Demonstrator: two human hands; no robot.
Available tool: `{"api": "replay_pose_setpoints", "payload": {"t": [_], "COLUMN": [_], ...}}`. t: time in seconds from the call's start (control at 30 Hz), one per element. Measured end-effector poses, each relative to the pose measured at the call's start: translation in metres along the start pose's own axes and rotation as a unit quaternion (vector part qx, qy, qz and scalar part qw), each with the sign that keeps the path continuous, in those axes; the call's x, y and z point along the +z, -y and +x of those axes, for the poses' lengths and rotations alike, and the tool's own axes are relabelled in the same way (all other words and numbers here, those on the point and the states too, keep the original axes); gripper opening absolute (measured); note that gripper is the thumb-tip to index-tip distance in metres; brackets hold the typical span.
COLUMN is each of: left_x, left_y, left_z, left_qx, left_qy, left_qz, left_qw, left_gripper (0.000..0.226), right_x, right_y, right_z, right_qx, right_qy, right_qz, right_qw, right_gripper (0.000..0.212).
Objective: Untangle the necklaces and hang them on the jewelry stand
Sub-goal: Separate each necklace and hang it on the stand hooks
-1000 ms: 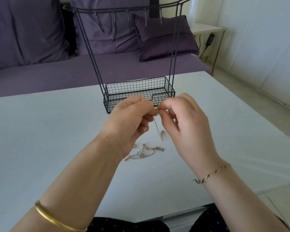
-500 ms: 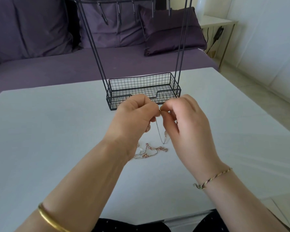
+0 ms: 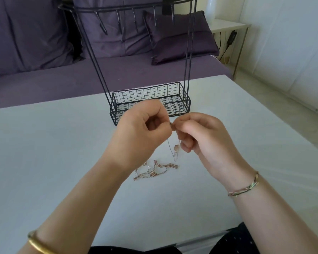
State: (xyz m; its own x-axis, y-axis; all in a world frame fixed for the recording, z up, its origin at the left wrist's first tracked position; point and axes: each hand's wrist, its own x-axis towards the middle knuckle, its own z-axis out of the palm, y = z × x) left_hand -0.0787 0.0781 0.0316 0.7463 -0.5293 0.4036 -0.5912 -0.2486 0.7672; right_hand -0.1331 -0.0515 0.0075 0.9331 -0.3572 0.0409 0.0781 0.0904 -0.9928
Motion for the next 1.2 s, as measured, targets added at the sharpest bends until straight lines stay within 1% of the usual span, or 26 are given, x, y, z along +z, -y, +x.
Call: {"api": "replay_pose_setpoints", "payload": {"t": [0.07,0.17,0.4,0.5,0.67,0.83,0.87,0.9,0.93,0.97,1.0,1.03,1.1,1.2], "left_x": [0.0,0.002,0.004,0.004,0.004,0.004,0.003,0.002,0.0,-0.003,-0.006,-0.008,-0.011,-0.011], "left_y": [0.0,0.0,0.004,0.004,0.003,0.0,-0.001,-0.002,-0.002,-0.002,0.0,0.002,0.007,0.006], "left_z": [0.0,-0.001,-0.001,-0.001,-0.001,-0.001,-0.002,-0.002,-0.001,-0.001,0.0,0.0,0.0,-0.001], "left_qx": [0.023,0.05,0.096,0.111,0.114,0.11,0.091,0.051,-0.007,-0.073,-0.131,-0.171,-0.207,-0.205], "left_qy": [-0.002,0.003,0.017,0.026,0.026,0.032,0.027,0.018,0.009,0.006,0.012,0.024,0.052,0.074], "left_qz": [0.024,0.059,0.116,0.14,0.16,0.185,0.179,0.157,0.114,0.054,-0.013,-0.076,-0.147,-0.186], "left_qw": [0.999,0.997,0.988,0.984,0.98,0.976,0.979,0.986,0.993,0.996,0.991,0.982,0.966,0.958], "left_gripper": [0.014,0.005,0.007,0.006,0.005,0.009,0.011,0.014,0.015,0.017,0.022,0.027,0.033,0.036], "right_x": [-0.002,-0.005,-0.009,-0.01,-0.007,-0.004,-0.004,-0.004,-0.004,-0.004,-0.004,-0.004,-0.003,0.001], "right_y": [0.002,0.005,0.006,0.004,0.001,-0.001,-0.001,-0.002,-0.002,-0.002,-0.001,-0.001,-0.001,-0.002], "right_z": [0.0,-0.001,-0.001,0.0,0.0,0.001,0.001,0.001,0.001,0.002,0.002,0.002,0.002,0.001], "right_qx": [0.01,0.009,0.0,0.002,0.016,0.024,0.026,0.029,0.032,0.034,0.037,0.04,0.048,0.055], "right_qy": [0.015,0.026,0.037,0.035,0.031,0.023,0.017,0.008,-0.003,-0.014,-0.023,-0.028,-0.029,-0.021], "right_qz": [0.011,-0.008,-0.07,-0.093,-0.056,-0.044,-0.036,-0.026,-0.017,-0.007,0.006,0.02,0.044,0.053], "right_qw": [1.0,1.0,0.997,0.995,0.998,0.998,0.999,0.999,0.999,0.999,0.999,0.999,0.997,0.997], "right_gripper": [0.031,0.026,0.019,0.02,0.027,0.029,0.028,0.027,0.025,0.023,0.021,0.021,0.021,0.02]}}
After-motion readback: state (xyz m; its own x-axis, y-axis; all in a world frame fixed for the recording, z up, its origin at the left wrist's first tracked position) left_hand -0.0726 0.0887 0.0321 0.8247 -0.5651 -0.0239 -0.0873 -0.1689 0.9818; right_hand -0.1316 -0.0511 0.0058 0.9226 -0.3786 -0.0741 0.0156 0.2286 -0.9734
